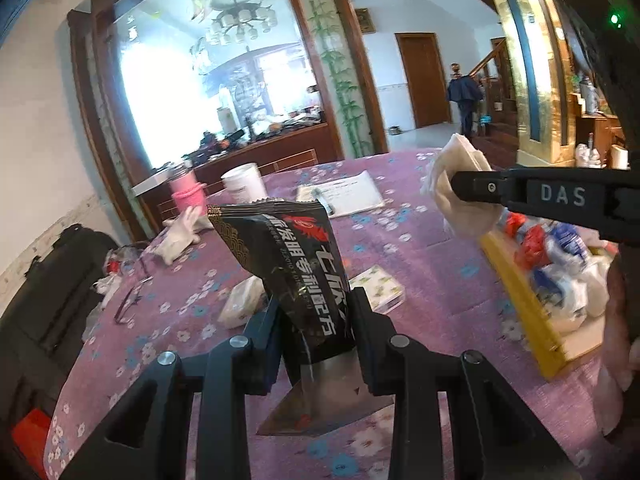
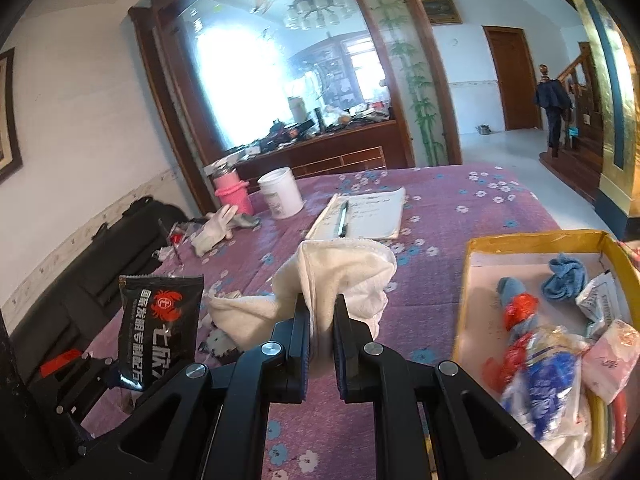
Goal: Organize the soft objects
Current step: 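Lift and carry the black bag and white towel over the tray, then lower both items into the tray and open both grippers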
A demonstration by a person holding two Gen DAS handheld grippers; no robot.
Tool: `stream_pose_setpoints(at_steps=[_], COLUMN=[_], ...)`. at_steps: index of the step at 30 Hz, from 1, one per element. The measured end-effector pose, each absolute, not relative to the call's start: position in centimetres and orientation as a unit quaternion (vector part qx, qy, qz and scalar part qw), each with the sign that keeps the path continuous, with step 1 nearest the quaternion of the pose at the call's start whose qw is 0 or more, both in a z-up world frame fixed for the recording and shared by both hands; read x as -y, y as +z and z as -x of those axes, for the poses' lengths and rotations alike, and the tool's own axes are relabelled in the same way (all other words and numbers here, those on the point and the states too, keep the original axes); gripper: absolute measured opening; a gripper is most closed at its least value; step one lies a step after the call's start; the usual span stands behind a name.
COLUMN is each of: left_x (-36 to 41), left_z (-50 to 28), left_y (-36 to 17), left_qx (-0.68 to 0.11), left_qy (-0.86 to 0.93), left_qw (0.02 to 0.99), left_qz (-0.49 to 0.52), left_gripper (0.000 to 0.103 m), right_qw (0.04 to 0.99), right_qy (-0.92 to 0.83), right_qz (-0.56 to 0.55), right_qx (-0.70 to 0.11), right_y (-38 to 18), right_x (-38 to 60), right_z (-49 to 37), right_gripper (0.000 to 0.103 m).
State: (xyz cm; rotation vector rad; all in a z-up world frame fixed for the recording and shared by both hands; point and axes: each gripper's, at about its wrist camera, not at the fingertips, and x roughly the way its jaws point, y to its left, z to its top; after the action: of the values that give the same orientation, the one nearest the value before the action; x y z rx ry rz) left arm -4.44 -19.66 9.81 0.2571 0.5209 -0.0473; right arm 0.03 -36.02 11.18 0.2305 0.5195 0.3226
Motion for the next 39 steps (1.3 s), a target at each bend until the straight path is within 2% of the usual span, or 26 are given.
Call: stream_pose_setpoints(at_steps=[10, 19, 24, 25, 26, 27, 28, 29, 31, 32, 39], left_x=[27.5, 35.6, 38.1, 38.2, 38.2, 38.2, 38.1, 37.8, 37.1, 36.9, 34.0], left_z=[-0.1, -4.2, -5.3, -5.2, -5.0, -4.7, -4.3, -4.0, -3.4, -3.3, -1.1], left_y=[11.7, 8.2, 6.6, 6.6, 6.8, 7.0, 7.3, 7.6, 8.5, 8.8, 10.5], left_qx=[-0.311, -0.393, -0.402, -0.402, -0.402, -0.4, -0.395, -0.388, -0.372, -0.37, -0.352], left_qy=[-0.2, -0.336, -0.338, -0.338, -0.342, -0.35, -0.35, -0.344, -0.339, -0.34, -0.33], left_qw=[0.925, 0.855, 0.85, 0.85, 0.848, 0.846, 0.848, 0.853, 0.863, 0.863, 0.875], left_qz=[-0.084, -0.035, -0.045, -0.045, -0.045, -0.046, -0.051, -0.054, -0.05, -0.047, -0.041], left_gripper=[0.03, 0.031, 0.035, 0.036, 0.043, 0.048, 0.062, 0.069, 0.071, 0.071, 0.071], right_qw=[0.944, 0.901, 0.886, 0.882, 0.88, 0.878, 0.878, 0.88, 0.888, 0.893, 0.915], right_qy=[0.009, -0.067, -0.09, -0.096, -0.099, -0.1, -0.101, -0.101, -0.102, -0.105, -0.079], right_qz=[-0.229, -0.304, -0.307, -0.309, -0.309, -0.311, -0.313, -0.312, -0.31, -0.307, -0.294], right_qx=[-0.238, -0.301, -0.337, -0.342, -0.346, -0.348, -0.348, -0.343, -0.323, -0.313, -0.265], right_y=[12.3, 8.9, 7.3, 6.9, 6.7, 6.7, 6.8, 7.0, 7.8, 8.1, 10.2], right_x=[48.9, 56.0, 56.8, 57.1, 57.3, 57.4, 57.4, 57.4, 57.4, 57.3, 55.4], right_z=[-0.2, -1.6, -2.3, -2.3, -2.4, -2.4, -2.3, -2.2, -1.6, -1.4, -0.6], right_gripper=[0.011, 0.011, 0.013, 0.014, 0.014, 0.017, 0.022, 0.028, 0.052, 0.055, 0.055])
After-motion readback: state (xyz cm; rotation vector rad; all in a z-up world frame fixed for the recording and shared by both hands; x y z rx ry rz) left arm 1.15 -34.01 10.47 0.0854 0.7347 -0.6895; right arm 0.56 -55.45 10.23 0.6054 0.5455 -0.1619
